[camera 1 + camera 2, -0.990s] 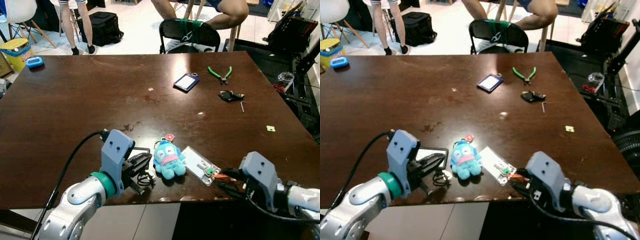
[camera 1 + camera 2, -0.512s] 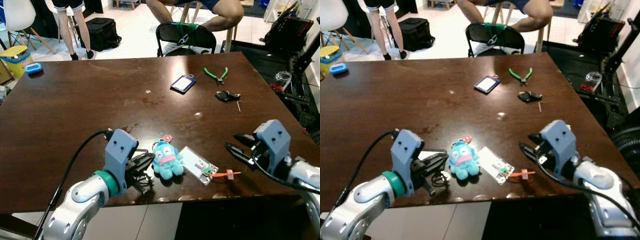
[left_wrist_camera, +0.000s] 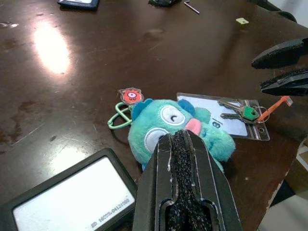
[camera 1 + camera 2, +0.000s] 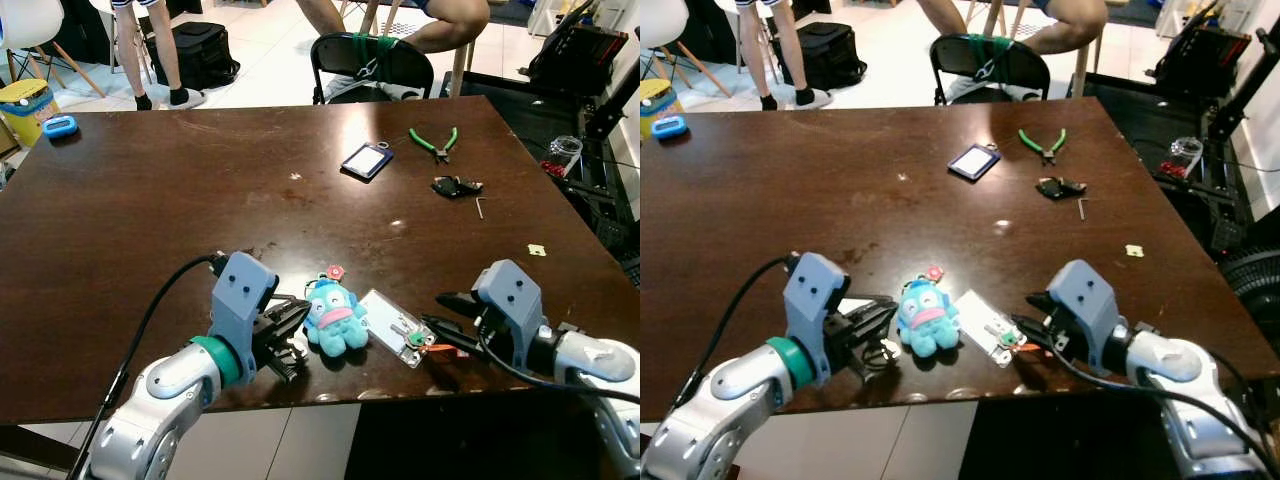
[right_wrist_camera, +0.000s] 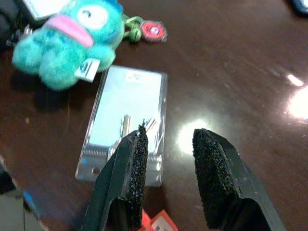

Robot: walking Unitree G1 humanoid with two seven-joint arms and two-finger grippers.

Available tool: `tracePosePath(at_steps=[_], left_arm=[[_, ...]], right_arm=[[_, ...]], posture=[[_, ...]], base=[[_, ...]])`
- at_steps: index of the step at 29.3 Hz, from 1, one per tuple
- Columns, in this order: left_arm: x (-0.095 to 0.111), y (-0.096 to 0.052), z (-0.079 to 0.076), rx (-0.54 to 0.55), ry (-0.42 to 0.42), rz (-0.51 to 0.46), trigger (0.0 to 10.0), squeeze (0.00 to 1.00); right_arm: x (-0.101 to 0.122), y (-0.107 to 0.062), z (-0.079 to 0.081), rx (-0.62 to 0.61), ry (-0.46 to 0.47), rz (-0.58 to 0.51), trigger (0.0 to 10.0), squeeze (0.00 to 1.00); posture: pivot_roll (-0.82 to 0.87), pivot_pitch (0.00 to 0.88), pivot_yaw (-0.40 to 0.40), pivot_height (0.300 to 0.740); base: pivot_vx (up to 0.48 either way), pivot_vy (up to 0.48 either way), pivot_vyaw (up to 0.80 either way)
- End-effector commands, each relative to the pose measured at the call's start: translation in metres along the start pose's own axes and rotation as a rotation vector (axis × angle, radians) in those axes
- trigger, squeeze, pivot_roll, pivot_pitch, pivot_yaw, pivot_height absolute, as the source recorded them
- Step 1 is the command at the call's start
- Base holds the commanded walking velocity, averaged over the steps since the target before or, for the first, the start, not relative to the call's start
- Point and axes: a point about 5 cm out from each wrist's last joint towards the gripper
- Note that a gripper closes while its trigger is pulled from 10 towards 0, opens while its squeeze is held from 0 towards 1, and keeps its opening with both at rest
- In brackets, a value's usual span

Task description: Hang keys on a hook

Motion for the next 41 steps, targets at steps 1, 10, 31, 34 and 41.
tracePosePath(at_steps=[1, 10, 31, 34, 41], left_arm=[[-0.007, 0.000, 0.000, 0.004, -0.012, 0.025, 10.0, 0.00], [-0.003, -0.002, 0.003, 0.021, -0.017, 0.018, 10.0, 0.00], [-0.002, -0.004, 0.002, 0.018, -0.024, 0.024, 10.0, 0.00], [-0.002, -0.004, 0.002, 0.019, -0.022, 0.024, 10.0, 0.00], [-0.003, -0.007, 0.003, 0.030, -0.024, 0.026, 10.0, 0.00]], right_arm=[[-0.008, -0.002, 0.003, 0.011, -0.016, 0.041, 10.0, 0.00], [-0.014, -0.007, -0.004, -0.021, -0.041, 0.079, 10.0, 0.00], [-0.019, -0.029, 0.015, 0.043, 0.035, 0.090, 10.0, 0.00], [-0.018, -0.027, 0.017, 0.061, 0.031, 0.087, 10.0, 0.00], [-0.013, -0.024, 0.021, 0.096, 0.070, 0.047, 10.0, 0.00]], posture=[[-0.16, 0.098, 0.116, 0.740], [-0.16, 0.121, 0.121, 0.740], [-0.16, 0.135, 0.132, 0.740], [-0.15, 0.135, 0.130, 0.740], [-0.15, 0.135, 0.125, 0.740]], base=[[0.000, 0.000, 0.00], [0.000, 0.000, 0.00], [0.000, 0.000, 0.00], [0.000, 0.000, 0.00], [0.000, 0.000, 0.00]])
Point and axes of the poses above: a point about 5 cm out from each wrist's last joint towards the gripper, its own y axis pointing out of the wrist towards the gripper, its own x axis along the axis of the wrist's last joint, z = x × y, and after that the axes turned 9 degrees about -y, right-handed
